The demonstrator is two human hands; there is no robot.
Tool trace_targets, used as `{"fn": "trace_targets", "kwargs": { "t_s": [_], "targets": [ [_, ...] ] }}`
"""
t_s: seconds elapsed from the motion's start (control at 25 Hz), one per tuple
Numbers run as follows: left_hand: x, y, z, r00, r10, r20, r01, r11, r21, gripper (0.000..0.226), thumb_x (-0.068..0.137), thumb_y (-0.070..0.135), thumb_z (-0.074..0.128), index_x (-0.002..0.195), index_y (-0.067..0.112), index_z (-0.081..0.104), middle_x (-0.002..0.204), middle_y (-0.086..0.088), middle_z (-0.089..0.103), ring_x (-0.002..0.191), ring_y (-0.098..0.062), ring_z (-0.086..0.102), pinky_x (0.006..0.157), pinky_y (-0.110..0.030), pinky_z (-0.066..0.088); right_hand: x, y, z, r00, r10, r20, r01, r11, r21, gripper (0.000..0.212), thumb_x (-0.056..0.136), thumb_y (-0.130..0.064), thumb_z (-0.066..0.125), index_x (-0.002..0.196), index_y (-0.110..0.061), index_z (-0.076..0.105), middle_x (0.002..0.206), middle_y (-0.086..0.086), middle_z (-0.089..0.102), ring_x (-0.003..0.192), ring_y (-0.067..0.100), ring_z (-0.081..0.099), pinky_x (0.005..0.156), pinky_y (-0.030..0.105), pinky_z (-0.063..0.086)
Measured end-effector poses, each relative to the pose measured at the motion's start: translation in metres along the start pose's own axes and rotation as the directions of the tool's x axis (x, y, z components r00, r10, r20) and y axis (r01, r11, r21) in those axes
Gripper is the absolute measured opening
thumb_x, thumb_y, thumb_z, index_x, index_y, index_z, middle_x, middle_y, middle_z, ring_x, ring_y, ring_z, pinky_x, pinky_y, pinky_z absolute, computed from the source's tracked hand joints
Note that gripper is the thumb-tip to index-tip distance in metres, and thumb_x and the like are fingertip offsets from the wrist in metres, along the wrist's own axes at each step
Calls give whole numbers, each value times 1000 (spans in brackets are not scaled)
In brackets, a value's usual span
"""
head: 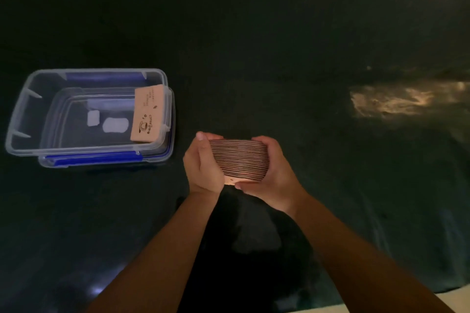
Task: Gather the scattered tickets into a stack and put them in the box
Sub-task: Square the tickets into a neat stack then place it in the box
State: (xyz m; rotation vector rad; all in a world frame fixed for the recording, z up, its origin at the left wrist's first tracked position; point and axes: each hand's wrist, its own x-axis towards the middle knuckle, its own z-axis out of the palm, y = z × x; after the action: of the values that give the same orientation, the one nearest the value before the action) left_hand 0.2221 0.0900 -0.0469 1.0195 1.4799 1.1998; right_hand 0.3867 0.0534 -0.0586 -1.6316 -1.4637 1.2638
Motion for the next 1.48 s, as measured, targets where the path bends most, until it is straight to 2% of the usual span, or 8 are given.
{"fn": "trace_targets", "kwargs": {
  "t_s": [0.24,0.36,0.52,0.68,0.84,1.16,1.32,1.48],
  "targets": [
    [20,58,-36,939,189,288,-196,981,-4,40,97,60,34,115,33,58,104,11,68,98,6,66,87,-15,52,-6,-67,-13,990,-64,-125,68,997,28,97,53,-35,102,132,-49,47,125,-33,56,119,-8,56,87,8,50],
    [30,86,-73,922,145,358,-102,985,-136,71,80,73,66,133,27,56,124,3,70,118,-13,68,99,-32,58,0,-115,-11,995,-50,-91,62,990,127,93,47,-38,103,123,-51,51,119,-34,61,113,-8,61,85,11,55],
    [29,111,-102,930,-63,363,154,961,-229,93,60,36,86,146,23,53,137,-8,69,126,-28,70,85,-40,65,8,-163,21,993,115,-25,-92,891,445,88,44,-36,104,121,-39,61,122,-9,72,112,14,73,82,36,67],
    [30,124,-131,948,-157,277,235,931,-278,52,73,29,79,124,28,65,109,10,85,112,-21,78,84,-36,63,19,-205,65,975,214,52,-207,806,555,88,46,-41,101,124,-36,62,123,-3,76,110,18,76,79,32,66],
    [51,138,-189,949,-199,245,274,906,-322,55,80,31,78,132,17,67,119,-7,83,112,-28,80,88,-44,64,30,-243,101,957,225,184,-286,842,458,80,56,-54,94,127,-35,63,112,-9,82,100,12,80,87,39,66],
    [126,127,-264,872,-380,308,428,898,-101,64,74,45,83,130,15,71,113,-12,85,102,-27,83,82,-41,64,70,-273,170,946,235,223,-274,948,160,4,100,-55,59,103,-57,60,99,-23,74,100,1,68,89,34,58],
    [150,95,-259,811,-485,326,499,865,45,58,83,42,85,135,21,70,125,-14,81,118,-35,76,103,-57,58,77,-261,190,966,193,174,-204,978,50,33,107,-31,52,137,-45,57,105,-23,66,98,-4,64,75,18,46],
    [164,76,-244,748,-555,363,531,829,173,58,81,48,85,132,23,71,127,-12,79,120,-35,73,110,-61,53,83,-246,196,982,182,52,-175,977,-123,39,106,-16,55,141,-34,55,130,-14,65,124,8,61,92,23,50]
  ]
}}
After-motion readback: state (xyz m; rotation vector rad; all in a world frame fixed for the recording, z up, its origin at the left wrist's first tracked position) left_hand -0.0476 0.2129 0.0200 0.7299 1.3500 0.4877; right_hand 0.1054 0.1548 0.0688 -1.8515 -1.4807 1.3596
